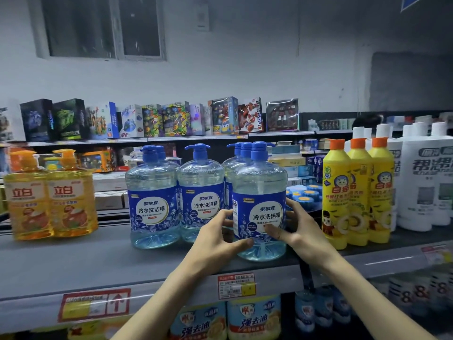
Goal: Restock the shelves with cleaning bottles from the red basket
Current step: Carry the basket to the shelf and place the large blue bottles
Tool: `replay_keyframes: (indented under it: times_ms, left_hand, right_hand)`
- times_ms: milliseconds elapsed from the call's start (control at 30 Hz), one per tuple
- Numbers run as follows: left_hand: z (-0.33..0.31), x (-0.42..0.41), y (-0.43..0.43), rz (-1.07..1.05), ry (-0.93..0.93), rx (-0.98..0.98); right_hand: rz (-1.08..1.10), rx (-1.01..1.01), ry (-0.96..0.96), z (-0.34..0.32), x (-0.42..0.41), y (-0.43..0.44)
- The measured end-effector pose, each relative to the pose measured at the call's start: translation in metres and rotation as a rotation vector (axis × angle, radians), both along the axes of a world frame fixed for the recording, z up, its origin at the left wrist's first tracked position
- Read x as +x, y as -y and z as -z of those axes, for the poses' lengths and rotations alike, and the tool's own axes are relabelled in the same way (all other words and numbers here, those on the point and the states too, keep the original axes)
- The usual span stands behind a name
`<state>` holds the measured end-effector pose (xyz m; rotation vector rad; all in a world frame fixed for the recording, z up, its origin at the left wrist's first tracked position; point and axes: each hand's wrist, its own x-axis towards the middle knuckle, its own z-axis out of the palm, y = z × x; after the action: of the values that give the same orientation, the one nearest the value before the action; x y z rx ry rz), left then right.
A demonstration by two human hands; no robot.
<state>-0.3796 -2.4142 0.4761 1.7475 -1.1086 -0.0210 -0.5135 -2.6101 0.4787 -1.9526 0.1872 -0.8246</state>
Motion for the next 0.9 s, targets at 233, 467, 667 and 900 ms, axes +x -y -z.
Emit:
replay_keyframes:
  times_ms: [233,467,667,900]
  left_hand:
    - [0.003,0.001,0.006,0.028,0.038,-0.024]
    - [0.005,0.0,0.008,0.008,0.054,-0.011]
    - [-0.003,-0.011,0.003,-0.042,0.085,0.042]
    - [-0.028,-0.052,-0.007,-0.203,0.272,0.288]
  right_hand:
    - [0.018,0.047,-0.015,0.003,0.002,0.008]
    - [0.087,0.002,-0.042,0.007,0.005,0.013]
    - [0.132,-0.056,-0.07,0.008,0.004,0.015]
    - [0.128,-0.301,-0.261,-0.017,-0.031,-0.004]
